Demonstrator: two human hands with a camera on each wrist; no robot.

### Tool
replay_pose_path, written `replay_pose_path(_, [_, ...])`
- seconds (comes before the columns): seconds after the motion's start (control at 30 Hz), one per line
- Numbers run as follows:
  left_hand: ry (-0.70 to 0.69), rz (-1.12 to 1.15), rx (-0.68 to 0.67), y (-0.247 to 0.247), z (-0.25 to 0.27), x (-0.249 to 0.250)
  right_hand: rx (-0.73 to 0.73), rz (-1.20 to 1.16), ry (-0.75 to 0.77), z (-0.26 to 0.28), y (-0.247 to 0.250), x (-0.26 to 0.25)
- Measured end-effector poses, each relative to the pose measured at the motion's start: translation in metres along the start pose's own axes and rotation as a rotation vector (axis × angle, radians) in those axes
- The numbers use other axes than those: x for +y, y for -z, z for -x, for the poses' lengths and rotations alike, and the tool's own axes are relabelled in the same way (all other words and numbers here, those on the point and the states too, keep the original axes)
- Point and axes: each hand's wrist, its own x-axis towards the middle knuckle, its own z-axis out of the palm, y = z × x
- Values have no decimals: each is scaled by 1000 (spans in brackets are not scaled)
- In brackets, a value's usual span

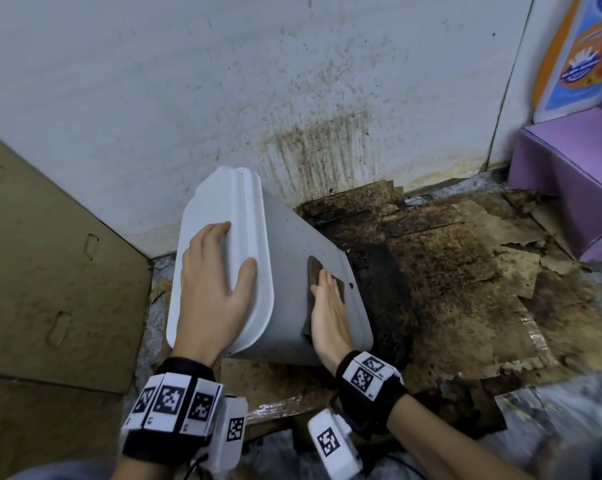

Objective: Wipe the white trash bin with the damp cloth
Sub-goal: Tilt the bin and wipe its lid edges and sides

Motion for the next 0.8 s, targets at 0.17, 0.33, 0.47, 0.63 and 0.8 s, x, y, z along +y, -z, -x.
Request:
replay_pose_path(0.17, [15,21,-2,2,2,-2,-168,-90,116,19,-13,-43])
replay_pose_path(0.33, [13,-4,0,5,0,-7,-322,120,273,14,-6,-50])
replay_pose_path(0.47, [25,30,-6,8,0,-10,-393,198,321,-3,-1,-49])
replay_pose_path(0.63, [6,25,-13,6,0,-9,-439,284,328,-42,5,-60])
replay_pose_path(0.8, [18,43,-12,7,-1,-10,-511,441,314,-83,11,-77])
